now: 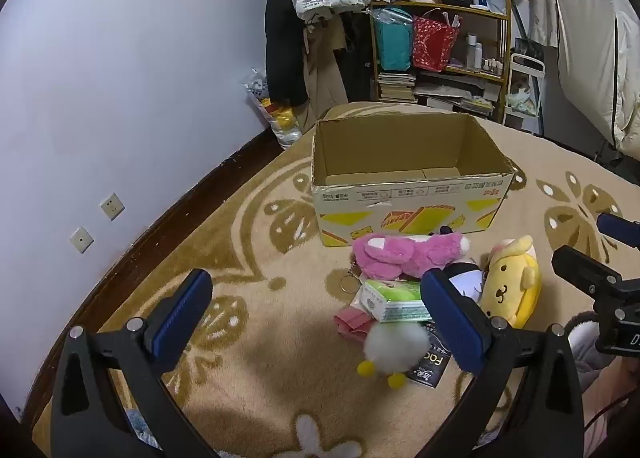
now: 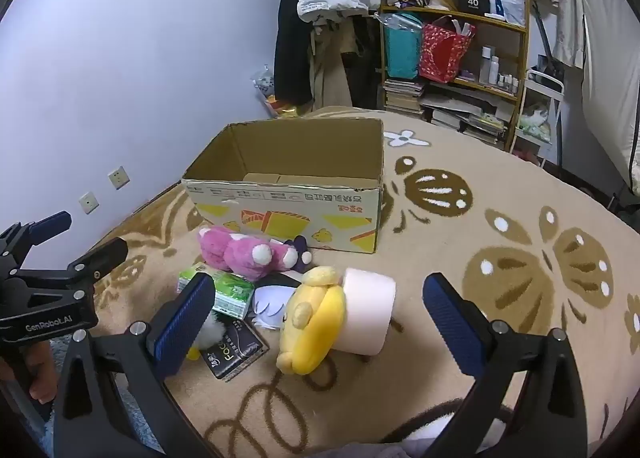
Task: Organize soft objects
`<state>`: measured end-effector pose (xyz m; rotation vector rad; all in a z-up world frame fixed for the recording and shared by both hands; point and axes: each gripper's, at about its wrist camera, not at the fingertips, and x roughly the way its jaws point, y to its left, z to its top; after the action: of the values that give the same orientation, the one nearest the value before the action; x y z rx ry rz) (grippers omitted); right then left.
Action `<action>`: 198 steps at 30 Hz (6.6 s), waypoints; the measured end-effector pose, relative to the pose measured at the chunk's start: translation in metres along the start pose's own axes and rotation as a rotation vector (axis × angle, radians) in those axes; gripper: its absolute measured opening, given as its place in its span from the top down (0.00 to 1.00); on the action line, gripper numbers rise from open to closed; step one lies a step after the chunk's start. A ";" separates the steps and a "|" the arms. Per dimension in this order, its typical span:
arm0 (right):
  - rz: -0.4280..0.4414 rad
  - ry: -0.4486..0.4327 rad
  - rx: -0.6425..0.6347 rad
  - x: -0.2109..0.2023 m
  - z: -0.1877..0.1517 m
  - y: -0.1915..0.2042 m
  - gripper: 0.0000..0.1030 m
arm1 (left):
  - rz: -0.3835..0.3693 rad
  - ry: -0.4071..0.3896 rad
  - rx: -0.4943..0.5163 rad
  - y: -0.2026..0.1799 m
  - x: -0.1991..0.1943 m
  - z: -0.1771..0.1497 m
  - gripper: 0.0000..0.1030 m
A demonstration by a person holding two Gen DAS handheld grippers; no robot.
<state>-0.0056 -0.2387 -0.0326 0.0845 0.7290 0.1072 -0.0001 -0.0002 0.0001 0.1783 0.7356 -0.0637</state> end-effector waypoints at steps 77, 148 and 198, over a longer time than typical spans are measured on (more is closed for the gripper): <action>-0.013 0.052 0.040 0.010 0.000 -0.006 0.00 | 0.023 -0.004 -0.027 0.005 0.002 -0.003 0.00; 0.098 0.177 0.128 0.047 0.003 -0.013 0.12 | -0.098 0.187 -0.014 -0.005 0.060 0.007 0.00; 0.124 0.300 0.182 0.086 -0.006 -0.016 0.59 | -0.239 0.393 0.096 -0.061 0.130 -0.015 0.00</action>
<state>0.0550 -0.2438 -0.0959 0.2923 1.0328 0.1738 0.0783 -0.0571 -0.1066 0.1961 1.1455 -0.2987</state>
